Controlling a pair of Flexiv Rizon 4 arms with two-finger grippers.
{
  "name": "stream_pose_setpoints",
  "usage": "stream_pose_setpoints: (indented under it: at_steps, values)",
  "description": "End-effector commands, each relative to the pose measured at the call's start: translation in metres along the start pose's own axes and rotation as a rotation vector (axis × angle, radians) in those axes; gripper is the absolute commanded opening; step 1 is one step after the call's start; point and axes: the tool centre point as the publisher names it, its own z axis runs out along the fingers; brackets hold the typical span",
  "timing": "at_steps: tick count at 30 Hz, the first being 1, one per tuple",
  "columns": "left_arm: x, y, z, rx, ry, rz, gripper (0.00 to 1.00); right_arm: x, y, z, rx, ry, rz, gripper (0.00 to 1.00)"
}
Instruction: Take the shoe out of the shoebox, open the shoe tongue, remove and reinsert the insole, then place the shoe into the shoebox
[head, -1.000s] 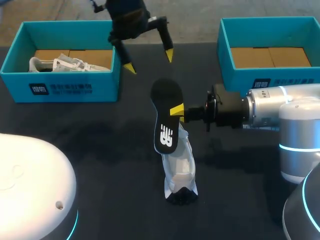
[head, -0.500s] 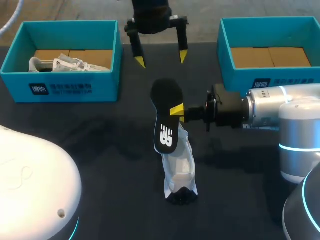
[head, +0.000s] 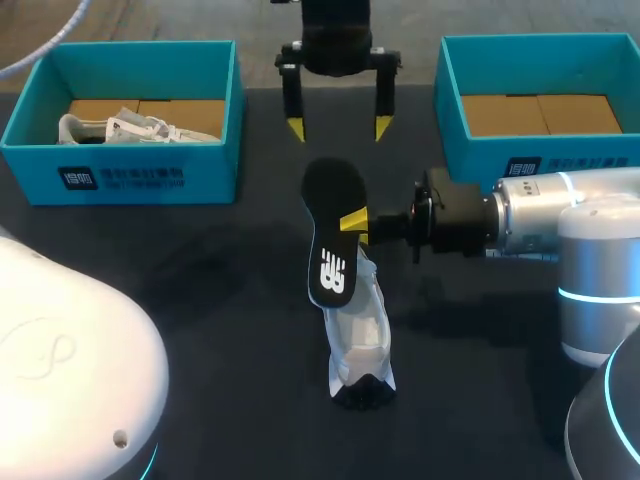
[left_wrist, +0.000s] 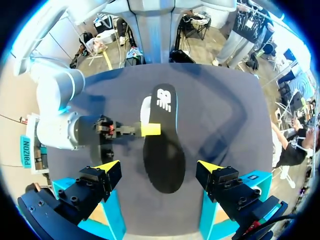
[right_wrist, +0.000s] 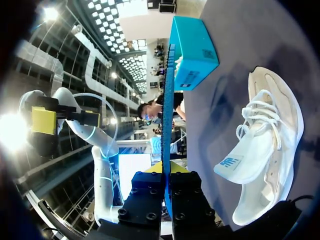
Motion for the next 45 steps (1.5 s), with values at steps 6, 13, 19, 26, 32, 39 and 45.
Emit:
stream_pose_setpoints:
  at_steps: [6,13,19,26,32,39,45]
  values:
    - [0.016,-0.007,-0.014,-0.036,-0.148,0.004,1.0,0.0,-0.001,0.001,-0.002,-0.002,0.0,0.0]
    - [0.029,-0.018,-0.015,-0.075,-0.247,0.008,1.0,0.0,-0.001,0.001,-0.002,-0.002,0.0,0.0]
    - [0.043,-0.025,-0.008,-0.094,-0.286,-0.022,1.0,0.0,-0.001,0.001,-0.002,-0.002,0.0,0.0]
    - [0.064,-0.026,-0.004,-0.098,-0.361,-0.07,1.0,0.0,-0.001,0.001,-0.002,-0.002,0.0,0.0]
    - [0.078,-0.028,-0.005,-0.13,-0.469,-0.078,1.0,0.0,-0.001,0.001,-0.002,-0.002,0.0,0.0]
    - [0.088,-0.033,-0.005,-0.207,-0.617,-0.046,1.0,0.0,-0.001,0.001,-0.002,-0.002,0.0,0.0]
    - [0.098,-0.037,-0.005,-0.265,-0.706,-0.056,1.0,0.0,-0.001,0.001,-0.002,-0.002,0.0,0.0]
